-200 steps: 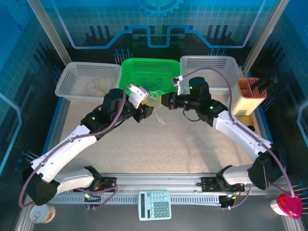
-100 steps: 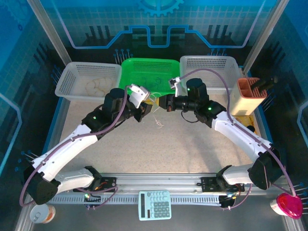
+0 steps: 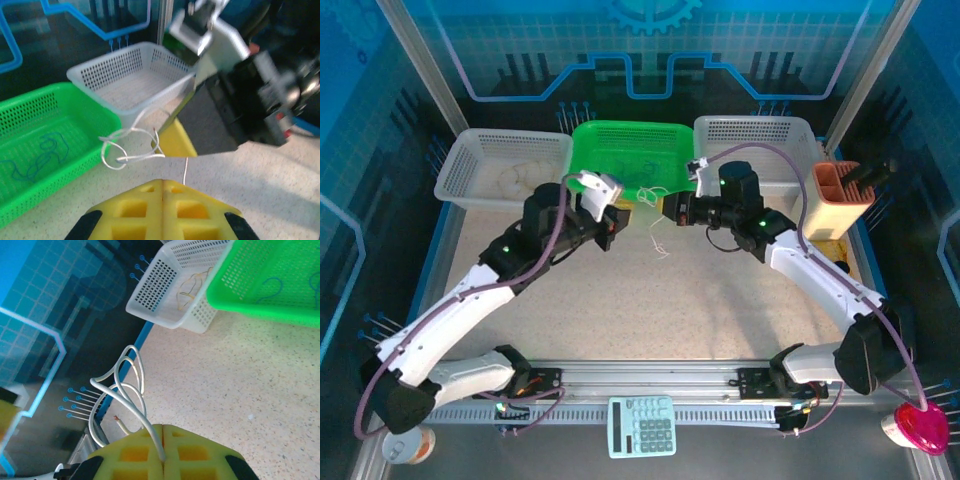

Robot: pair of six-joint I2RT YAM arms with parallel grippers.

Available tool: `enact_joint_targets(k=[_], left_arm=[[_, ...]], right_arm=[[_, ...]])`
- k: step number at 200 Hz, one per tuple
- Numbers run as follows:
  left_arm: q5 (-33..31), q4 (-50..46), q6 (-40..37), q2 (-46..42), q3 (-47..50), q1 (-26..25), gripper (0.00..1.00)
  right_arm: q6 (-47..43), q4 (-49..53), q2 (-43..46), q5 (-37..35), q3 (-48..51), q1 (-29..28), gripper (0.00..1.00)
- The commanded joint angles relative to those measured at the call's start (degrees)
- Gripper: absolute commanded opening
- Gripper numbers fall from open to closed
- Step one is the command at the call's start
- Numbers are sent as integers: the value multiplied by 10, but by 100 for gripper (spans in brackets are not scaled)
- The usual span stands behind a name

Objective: Untangle the cables

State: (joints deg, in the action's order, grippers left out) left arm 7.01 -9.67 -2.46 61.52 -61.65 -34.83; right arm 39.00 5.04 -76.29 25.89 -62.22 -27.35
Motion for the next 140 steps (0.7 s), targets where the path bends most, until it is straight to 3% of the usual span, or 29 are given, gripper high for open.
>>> enact_joint_targets(k=[1,16,29,57,102,140], left_arm=[[33,60,48,-29,6,22,0],[47,51,46,-24,-2,29,1],[56,25,31,-12,-10,28,26],[74,-15,-12,10,-6,28,56],[86,-3,-66,17,23,28,60],[112,24,-10,10,57,28,58]], right_arm=[[14,-20,7,9,19,11,0],[17,-25,8,17,22,12,0],[16,-27,7,30,19,12,0],[11,-13,12,44,7,8,0],[-5,18,25,49,-7,-13,0],[1,12,40,23,-16,-17,0]])
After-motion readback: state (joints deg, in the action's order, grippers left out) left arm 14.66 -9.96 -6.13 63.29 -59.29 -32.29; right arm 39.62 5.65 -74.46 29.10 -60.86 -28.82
